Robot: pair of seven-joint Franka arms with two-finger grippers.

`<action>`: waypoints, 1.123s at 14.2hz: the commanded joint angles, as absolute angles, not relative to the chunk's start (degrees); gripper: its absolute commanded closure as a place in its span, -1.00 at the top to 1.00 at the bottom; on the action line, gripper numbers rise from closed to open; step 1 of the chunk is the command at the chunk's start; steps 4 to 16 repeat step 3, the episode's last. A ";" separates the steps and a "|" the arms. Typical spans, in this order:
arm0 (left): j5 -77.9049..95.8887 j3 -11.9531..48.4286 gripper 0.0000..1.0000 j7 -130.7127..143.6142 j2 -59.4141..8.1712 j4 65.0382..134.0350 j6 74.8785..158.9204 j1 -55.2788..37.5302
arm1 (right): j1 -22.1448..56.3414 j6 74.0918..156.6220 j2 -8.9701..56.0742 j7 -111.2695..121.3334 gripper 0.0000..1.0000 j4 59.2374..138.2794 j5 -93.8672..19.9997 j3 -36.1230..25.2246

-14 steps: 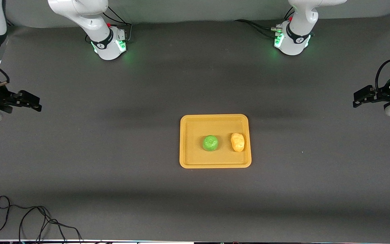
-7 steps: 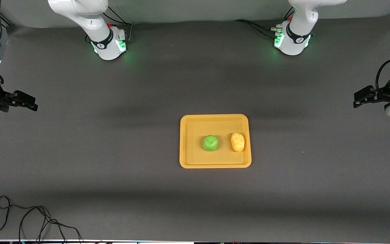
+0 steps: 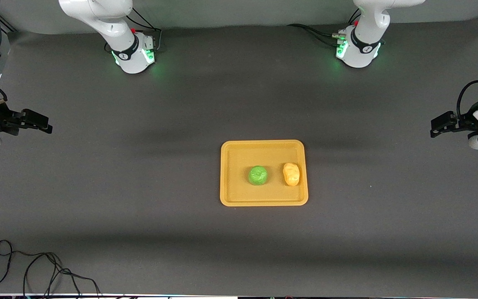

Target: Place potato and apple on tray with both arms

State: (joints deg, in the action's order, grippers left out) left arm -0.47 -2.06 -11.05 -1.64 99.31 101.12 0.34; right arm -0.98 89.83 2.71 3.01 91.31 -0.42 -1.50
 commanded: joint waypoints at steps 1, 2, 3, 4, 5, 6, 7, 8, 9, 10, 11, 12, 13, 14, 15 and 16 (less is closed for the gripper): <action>-0.79 -2.11 1.00 -11.16 -1.93 98.61 101.60 -0.09 | -0.79 89.30 1.76 2.90 1.00 91.50 -1.49 -1.76; -0.70 -2.11 1.00 -11.16 -2.11 98.44 101.60 -0.09 | -0.79 89.30 1.76 3.07 1.00 91.58 -1.49 -1.76; -0.79 -2.11 1.00 -11.16 -2.02 98.44 101.51 -0.09 | -0.88 89.21 1.76 3.60 1.00 91.58 -1.49 -1.76; -0.79 -2.11 1.00 -11.16 -2.02 98.44 101.51 -0.09 | -0.88 89.21 1.76 3.60 1.00 91.58 -1.49 -1.76; -0.79 -2.11 1.00 -11.16 -2.02 98.44 101.51 -0.09 | -0.88 89.21 1.76 3.60 1.00 91.58 -1.49 -1.76; -0.79 -2.11 1.00 -11.16 -2.02 98.44 101.51 -0.09 | -0.88 89.21 1.76 3.60 1.00 91.58 -1.49 -1.76; -0.79 -2.11 1.00 -11.16 -2.02 98.44 101.51 -0.09 | -0.88 89.21 1.76 3.60 1.00 91.58 -1.49 -1.76; -0.79 -2.11 1.00 -11.16 -2.02 98.44 101.51 -0.09 | -0.88 89.21 1.76 3.60 1.00 91.58 -1.49 -1.76; -0.79 -2.11 1.00 -11.16 -2.02 98.44 101.51 -0.09 | -0.88 89.21 1.76 3.60 1.00 91.58 -1.49 -1.76; -0.79 -2.11 1.00 -11.16 -2.02 98.44 101.51 -0.09 | -0.88 89.21 1.76 3.60 1.00 91.58 -1.49 -1.76; -0.79 -2.11 1.00 -11.16 -2.02 98.44 101.51 -0.09 | -0.88 89.21 1.76 3.60 1.00 91.58 -1.49 -1.76; -0.79 -2.11 1.00 -11.16 -2.02 98.44 101.51 -0.09 | -0.88 89.21 1.76 3.60 1.00 91.58 -1.49 -1.76; -0.79 -2.11 1.00 -11.16 -2.02 98.44 101.51 -0.09 | -0.88 89.21 1.76 3.60 1.00 91.58 -1.49 -1.76; -0.79 -2.11 1.00 -11.16 -2.02 98.44 101.51 -0.09 | -0.88 89.21 1.76 3.60 1.00 91.58 -1.49 -1.76; -0.79 -2.11 1.00 -11.16 -2.02 98.44 101.51 -0.09 | -0.88 89.21 1.76 3.60 1.00 91.58 -1.49 -1.76; -0.79 -2.11 1.00 -11.16 -2.02 98.44 101.51 -0.09 | -0.88 89.21 1.76 3.60 1.00 91.58 -1.49 -1.76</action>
